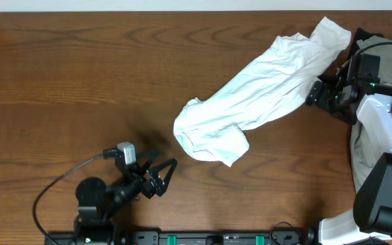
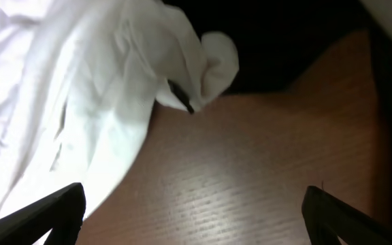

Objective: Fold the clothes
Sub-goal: 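Reach the left gripper to the shirt's near end and grasp it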

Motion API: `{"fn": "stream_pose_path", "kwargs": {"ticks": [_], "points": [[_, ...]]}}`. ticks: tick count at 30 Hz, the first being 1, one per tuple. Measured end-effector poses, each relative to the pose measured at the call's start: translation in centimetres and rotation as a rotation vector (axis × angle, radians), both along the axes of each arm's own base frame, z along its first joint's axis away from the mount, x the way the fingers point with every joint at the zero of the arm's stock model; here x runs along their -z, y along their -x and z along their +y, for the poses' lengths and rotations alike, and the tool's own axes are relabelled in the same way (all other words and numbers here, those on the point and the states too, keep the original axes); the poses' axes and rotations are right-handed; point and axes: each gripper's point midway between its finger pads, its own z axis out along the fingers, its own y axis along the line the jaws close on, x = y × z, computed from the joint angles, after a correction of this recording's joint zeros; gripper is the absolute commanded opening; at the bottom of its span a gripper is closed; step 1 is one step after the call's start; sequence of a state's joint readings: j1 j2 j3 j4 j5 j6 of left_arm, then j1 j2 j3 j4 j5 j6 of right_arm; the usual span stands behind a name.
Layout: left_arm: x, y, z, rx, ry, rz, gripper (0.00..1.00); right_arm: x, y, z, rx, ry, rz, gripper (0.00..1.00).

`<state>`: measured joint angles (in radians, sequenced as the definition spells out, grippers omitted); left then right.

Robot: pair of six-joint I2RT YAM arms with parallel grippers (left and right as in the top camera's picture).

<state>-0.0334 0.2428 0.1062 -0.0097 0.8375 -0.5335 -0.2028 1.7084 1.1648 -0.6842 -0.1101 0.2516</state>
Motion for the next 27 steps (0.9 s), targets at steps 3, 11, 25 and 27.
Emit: {"fn": "stream_pose_path", "kwargs": {"ticks": [3,11,25,27], "points": [[-4.0,-0.9,0.0,0.010,-0.039,-0.075,0.98,0.1,0.3,0.1,-0.005,-0.004,0.013,0.99],[-7.7,-3.4,-0.1,0.021,-0.091,-0.166,0.98,0.1,0.2,0.1,-0.009,-0.003,0.010,0.99],[4.6,-2.7,-1.7,-0.088,-0.390,0.451,0.98,-0.4,-1.0,-0.1,-0.009,0.009,-0.043,0.99],[5.6,-3.0,-1.8,-0.136,-0.419,0.480,0.98,-0.4,-1.0,-0.1,-0.009,0.009,-0.044,0.99]]}}
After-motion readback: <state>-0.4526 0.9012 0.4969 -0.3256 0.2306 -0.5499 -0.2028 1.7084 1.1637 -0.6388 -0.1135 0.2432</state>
